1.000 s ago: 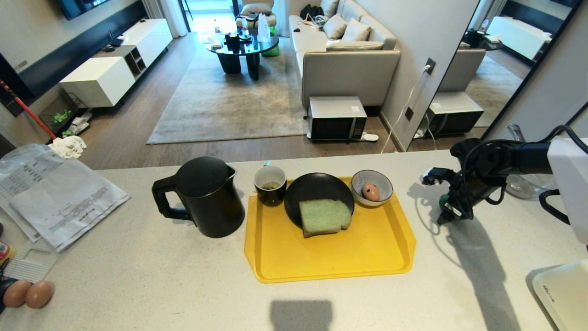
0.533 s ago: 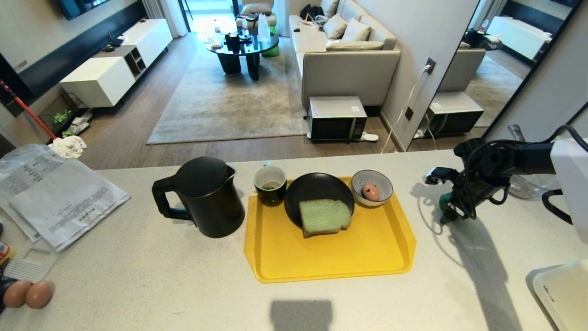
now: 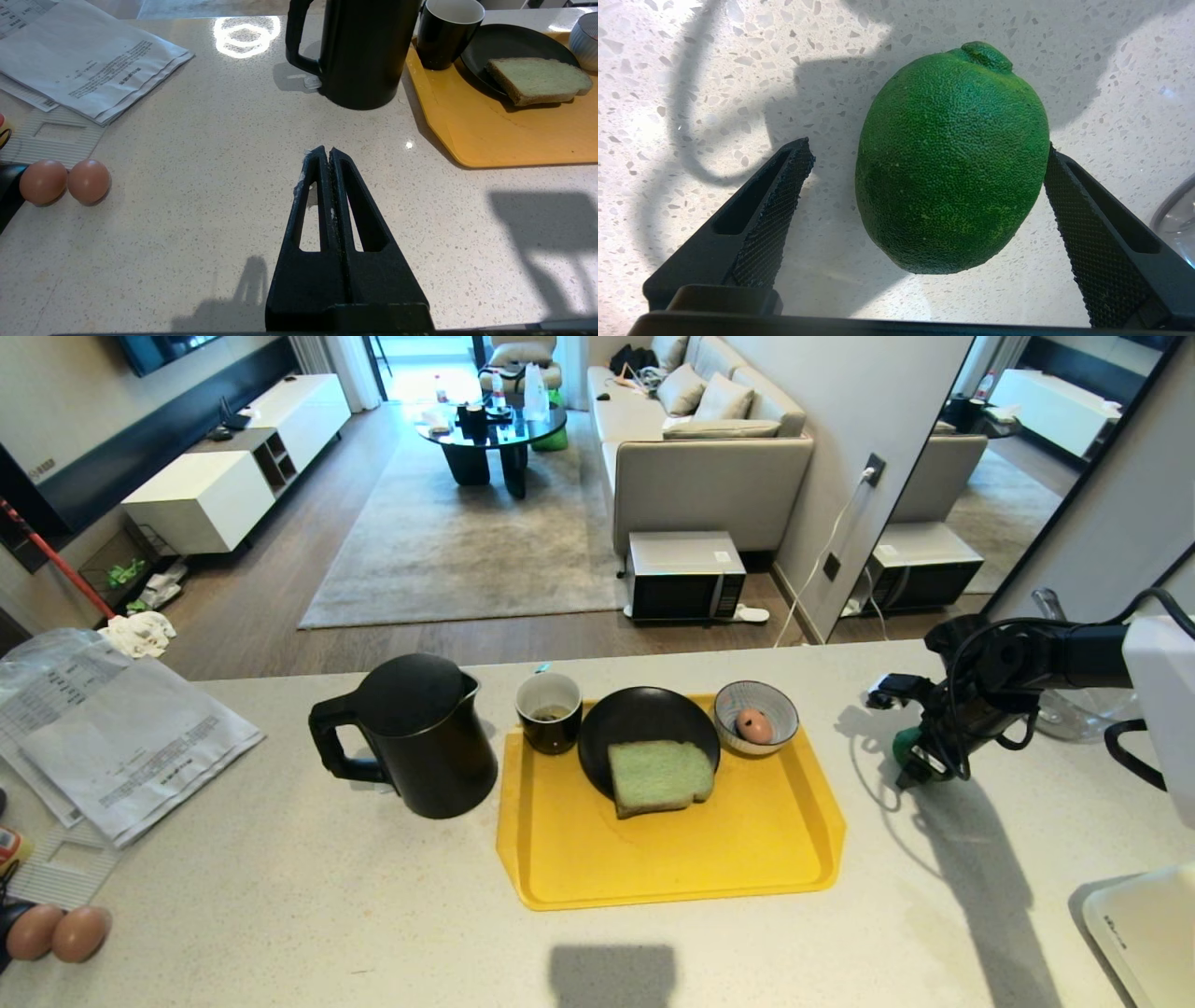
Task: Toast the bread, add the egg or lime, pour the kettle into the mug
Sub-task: Put the fruit on a plate
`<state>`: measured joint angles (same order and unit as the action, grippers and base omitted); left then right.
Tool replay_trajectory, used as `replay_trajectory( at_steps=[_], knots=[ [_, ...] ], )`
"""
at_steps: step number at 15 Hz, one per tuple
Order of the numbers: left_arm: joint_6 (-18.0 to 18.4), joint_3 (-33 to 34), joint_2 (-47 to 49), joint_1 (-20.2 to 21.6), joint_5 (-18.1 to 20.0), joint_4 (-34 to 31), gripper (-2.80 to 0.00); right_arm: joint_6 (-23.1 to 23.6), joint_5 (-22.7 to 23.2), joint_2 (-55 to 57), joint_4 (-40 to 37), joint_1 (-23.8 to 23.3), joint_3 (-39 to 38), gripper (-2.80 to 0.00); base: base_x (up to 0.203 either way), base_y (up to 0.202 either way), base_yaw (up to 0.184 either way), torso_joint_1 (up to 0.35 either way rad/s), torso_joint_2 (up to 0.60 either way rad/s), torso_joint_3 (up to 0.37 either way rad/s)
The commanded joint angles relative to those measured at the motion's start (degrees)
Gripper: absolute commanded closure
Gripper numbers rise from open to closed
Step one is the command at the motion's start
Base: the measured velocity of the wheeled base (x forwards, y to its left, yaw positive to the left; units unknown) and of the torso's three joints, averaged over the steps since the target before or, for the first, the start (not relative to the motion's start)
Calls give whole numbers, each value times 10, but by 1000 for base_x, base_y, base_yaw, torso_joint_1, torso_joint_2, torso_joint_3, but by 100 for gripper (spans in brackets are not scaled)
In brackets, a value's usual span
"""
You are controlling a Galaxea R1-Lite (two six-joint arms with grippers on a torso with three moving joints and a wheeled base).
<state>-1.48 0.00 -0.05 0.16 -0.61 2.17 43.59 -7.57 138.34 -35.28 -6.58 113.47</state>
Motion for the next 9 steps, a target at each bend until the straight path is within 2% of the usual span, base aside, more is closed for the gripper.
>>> replay_trajectory(
  at_steps=[1, 3, 4, 9],
  knots=[
    [0, 8, -1, 0, 0, 0, 0, 3, 0, -2, -1, 0, 0, -280, 0, 0, 0, 0, 0, 0],
    [0, 8, -1, 0, 0, 0, 0, 2, 0, -2, 0, 1, 0, -280, 0, 0, 0, 0, 0, 0],
    [0, 8, -1, 0, 0, 0, 0, 3, 0, -2, 0, 1, 0, 0, 0, 0, 0, 0, 0, 0],
    [0, 8, -1, 0, 0, 0, 0, 3, 1, -4, -2, 1, 0, 0, 0, 0, 0, 0, 0, 0]
  ],
)
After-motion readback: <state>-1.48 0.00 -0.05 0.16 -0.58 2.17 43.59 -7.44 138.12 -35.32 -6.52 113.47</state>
